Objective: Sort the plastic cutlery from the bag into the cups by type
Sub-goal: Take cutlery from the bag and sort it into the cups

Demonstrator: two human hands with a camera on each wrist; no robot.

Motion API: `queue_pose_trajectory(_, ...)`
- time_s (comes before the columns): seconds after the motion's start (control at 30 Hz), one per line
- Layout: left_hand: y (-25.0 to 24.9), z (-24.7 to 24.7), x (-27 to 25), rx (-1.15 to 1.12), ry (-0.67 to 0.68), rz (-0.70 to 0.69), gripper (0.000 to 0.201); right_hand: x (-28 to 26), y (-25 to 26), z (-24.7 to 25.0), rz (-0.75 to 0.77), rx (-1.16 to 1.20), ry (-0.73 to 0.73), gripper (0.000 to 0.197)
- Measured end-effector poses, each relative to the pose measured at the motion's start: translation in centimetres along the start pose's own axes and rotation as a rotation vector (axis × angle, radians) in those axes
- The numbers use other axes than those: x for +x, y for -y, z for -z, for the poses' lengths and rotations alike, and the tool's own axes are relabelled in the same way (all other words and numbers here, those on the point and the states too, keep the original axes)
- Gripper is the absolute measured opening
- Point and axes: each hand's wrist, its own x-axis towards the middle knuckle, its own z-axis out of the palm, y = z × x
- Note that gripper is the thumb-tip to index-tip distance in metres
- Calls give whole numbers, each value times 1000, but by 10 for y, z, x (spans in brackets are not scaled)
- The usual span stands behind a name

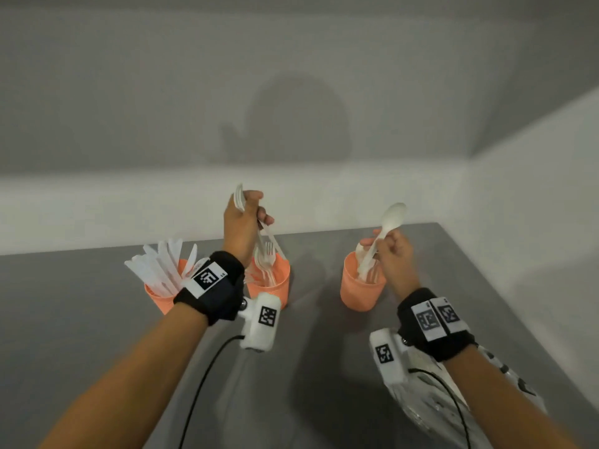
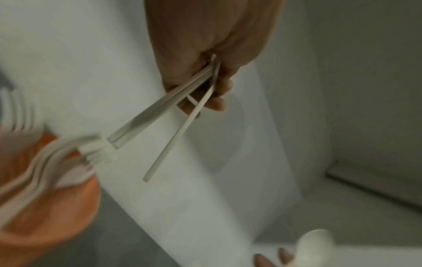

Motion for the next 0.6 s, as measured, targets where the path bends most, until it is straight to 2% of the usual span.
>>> queue_pose_trajectory(0.1,9,-2,8,153,28,-162,19,11,-7,14,-18,-57,-43,32)
queue_pose_trajectory(0.23,47,-3,6,237,62,-136,19,13,-30,17,-118,-220,-67,10)
queue_pose_trajectory(0.3,67,-2,3,276,50,-120,15,13,-39,16,-143,-320,-96,13)
queue_pose_trajectory(0.4,94,1,-3,384,39,-131,4,10,-44,15,-163,-301,-94,22)
queue_pose_trajectory(0.5,112,5,-8,521,10,-159,16,9,-45,12,-107,-357,-109,31)
queue_pose_trajectory(0.6,119,9,-10,695,80,-207,25,7,-40,7,-29,-516,-81,34)
